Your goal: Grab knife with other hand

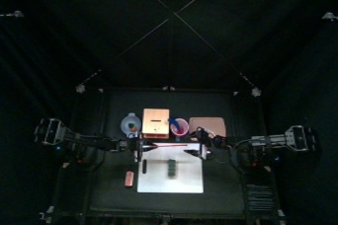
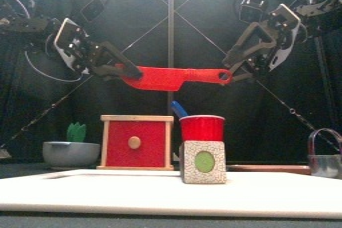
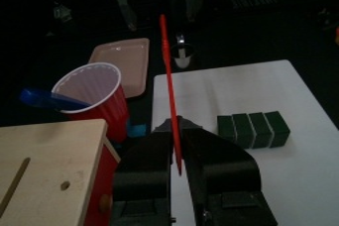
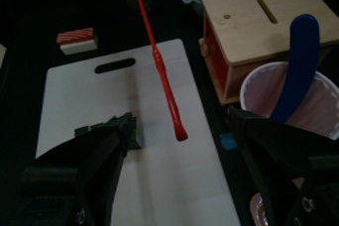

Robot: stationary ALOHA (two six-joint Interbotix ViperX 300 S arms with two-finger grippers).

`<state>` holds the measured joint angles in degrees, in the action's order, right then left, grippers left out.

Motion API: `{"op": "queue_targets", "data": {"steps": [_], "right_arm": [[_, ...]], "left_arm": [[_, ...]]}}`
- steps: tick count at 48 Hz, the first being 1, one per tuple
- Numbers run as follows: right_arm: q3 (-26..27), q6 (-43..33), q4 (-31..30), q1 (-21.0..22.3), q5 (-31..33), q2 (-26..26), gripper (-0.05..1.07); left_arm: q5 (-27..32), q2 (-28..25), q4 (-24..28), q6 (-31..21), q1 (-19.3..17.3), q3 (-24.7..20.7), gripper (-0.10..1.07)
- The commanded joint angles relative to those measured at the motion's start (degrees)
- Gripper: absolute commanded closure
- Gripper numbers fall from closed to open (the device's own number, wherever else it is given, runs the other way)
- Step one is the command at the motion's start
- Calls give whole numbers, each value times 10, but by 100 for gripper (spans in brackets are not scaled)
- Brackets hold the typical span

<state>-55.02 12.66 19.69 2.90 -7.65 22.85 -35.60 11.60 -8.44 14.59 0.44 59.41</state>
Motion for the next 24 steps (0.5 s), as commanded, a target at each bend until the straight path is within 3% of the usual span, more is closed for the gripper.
{"op": "queue_targets", "data": {"steps": [1, 6, 17, 24], "right_arm": [[18, 0, -4, -4, -4, -4, 0], [24, -1, -4, -3, -4, -11, 4], [31, -1, -4, -9, -4, -11, 31], [29, -2, -3, -17, -5, -15, 40]], "left_arm": [[-8, -4, 4, -7, -3, -15, 52], [-8, -12, 5, -11, -2, -18, 52], [-11, -25, 6, -11, -2, -27, 52], [-11, -25, 12, -11, -3, -28, 52]]}}
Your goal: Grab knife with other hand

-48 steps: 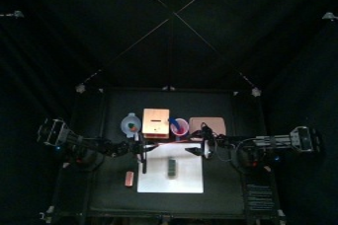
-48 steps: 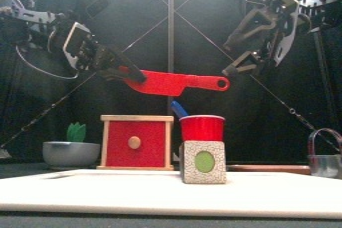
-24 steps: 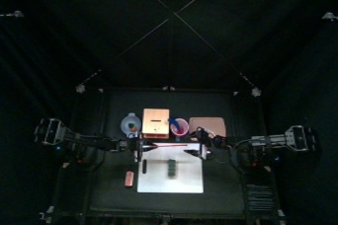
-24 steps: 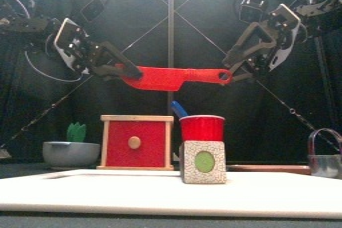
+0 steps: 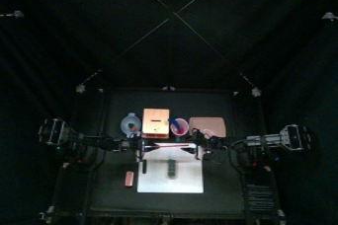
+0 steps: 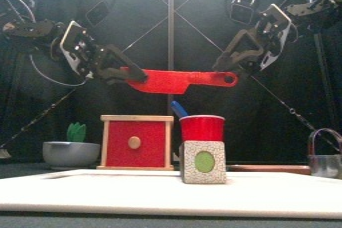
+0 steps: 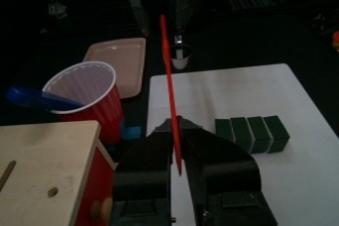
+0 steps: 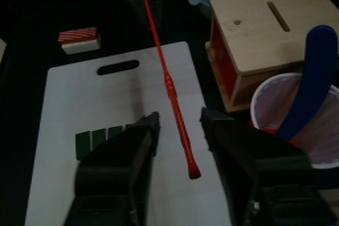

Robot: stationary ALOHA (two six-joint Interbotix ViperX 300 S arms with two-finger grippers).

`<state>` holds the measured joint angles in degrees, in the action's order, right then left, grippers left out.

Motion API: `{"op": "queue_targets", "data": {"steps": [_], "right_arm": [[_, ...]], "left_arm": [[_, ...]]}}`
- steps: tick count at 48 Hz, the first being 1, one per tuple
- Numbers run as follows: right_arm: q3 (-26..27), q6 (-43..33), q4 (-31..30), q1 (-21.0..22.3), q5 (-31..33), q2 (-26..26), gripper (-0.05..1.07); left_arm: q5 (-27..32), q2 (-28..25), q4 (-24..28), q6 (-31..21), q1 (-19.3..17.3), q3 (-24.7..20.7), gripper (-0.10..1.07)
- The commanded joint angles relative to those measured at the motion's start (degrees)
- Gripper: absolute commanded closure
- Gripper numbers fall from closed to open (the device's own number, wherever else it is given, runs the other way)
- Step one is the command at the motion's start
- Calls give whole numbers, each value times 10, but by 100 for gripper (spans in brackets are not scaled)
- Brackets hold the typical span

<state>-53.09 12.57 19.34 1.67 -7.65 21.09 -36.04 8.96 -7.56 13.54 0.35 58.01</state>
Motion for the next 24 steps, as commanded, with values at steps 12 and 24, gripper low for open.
{"op": "queue_targets", "data": {"steps": [12, 24], "right_arm": [[10, -1, 4, -1, -5, -2, 40], [8, -1, 4, -1, 11, -4, 46]], "left_arm": [[-8, 2, 6, 1, -2, -15, 52], [-9, 2, 9, 1, -2, -14, 52]]}}
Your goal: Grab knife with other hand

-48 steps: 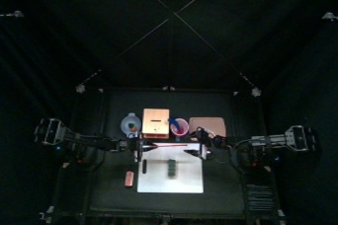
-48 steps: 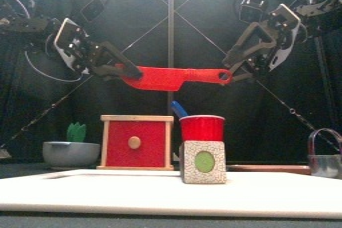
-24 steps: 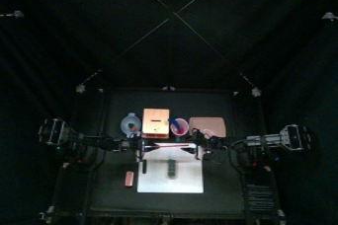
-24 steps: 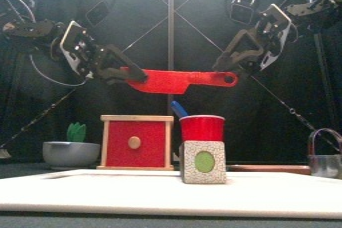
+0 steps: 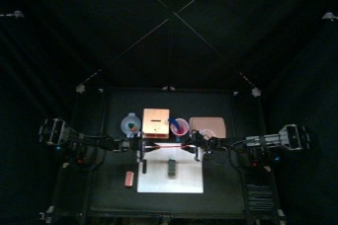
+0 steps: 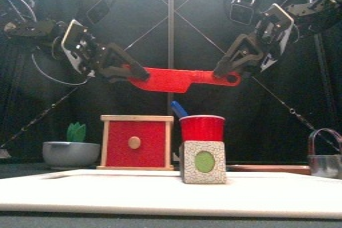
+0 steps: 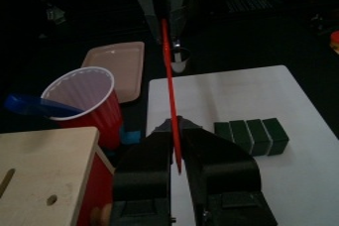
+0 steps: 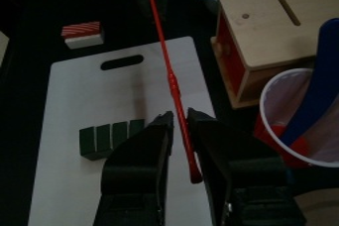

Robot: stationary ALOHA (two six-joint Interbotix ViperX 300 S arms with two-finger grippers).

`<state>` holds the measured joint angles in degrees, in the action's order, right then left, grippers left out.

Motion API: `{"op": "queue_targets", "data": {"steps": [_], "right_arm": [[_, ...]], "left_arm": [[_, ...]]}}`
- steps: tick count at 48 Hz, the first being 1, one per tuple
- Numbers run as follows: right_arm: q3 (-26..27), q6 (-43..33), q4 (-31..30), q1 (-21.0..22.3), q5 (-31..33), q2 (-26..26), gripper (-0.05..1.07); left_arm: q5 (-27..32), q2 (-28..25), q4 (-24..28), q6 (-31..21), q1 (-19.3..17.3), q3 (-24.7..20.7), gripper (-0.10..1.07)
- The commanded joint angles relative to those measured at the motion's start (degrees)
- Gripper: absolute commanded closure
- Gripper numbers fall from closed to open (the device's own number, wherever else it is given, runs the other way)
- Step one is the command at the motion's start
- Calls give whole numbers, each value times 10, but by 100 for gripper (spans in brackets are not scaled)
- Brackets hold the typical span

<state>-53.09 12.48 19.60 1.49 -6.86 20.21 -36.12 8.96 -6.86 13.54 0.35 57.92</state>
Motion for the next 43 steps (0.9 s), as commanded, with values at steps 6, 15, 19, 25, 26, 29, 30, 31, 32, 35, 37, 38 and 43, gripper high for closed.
{"op": "queue_targets", "data": {"steps": [6, 15, 19, 25, 26, 29, 30, 31, 32, 35, 37, 38, 43], "right_arm": [[11, 0, -1, 2, 6, 4, 57], [12, 1, -4, 2, 6, 11, 62], [9, 0, -2, -4, 8, 18, 62], [1, -1, 2, -33, 25, 19, 63], [-1, -1, 4, -40, 31, 19, 63], [-3, -2, 10, -53, 40, 19, 63], [-3, -1, 14, -59, 44, 18, 63], [-4, -1, 18, -62, 45, 17, 63], [-4, -1, 21, -66, 47, 17, 63], [-6, -1, 34, -74, 48, 15, 63], [-8, -1, 46, -82, 48, 14, 63], [-9, -1, 50, -84, 48, 14, 63], [-12, 0, 69, -97, 48, 14, 63]], "left_arm": [[-10, 2, 8, 1, -2, -13, 53], [-16, -15, 15, 1, 1, -14, 53], [-16, -32, 14, 1, 3, -15, 53], [-15, -63, 13, 1, 10, -27, 54], [-13, -70, 13, 0, 14, -32, 54], [-11, -86, 11, 1, 24, -42, 54], [-11, -91, 11, 1, 26, -47, 54], [-11, -94, 10, 1, 29, -50, 54], [-10, -98, 10, 1, 31, -53, 54], [-6, -112, 10, 1, 37, -63, 56], [-2, -118, 10, 1, 43, -68, 58], [1, -119, 10, 1, 45, -69, 59], [18, -130, 9, 1, 55, -76, 66]]}}
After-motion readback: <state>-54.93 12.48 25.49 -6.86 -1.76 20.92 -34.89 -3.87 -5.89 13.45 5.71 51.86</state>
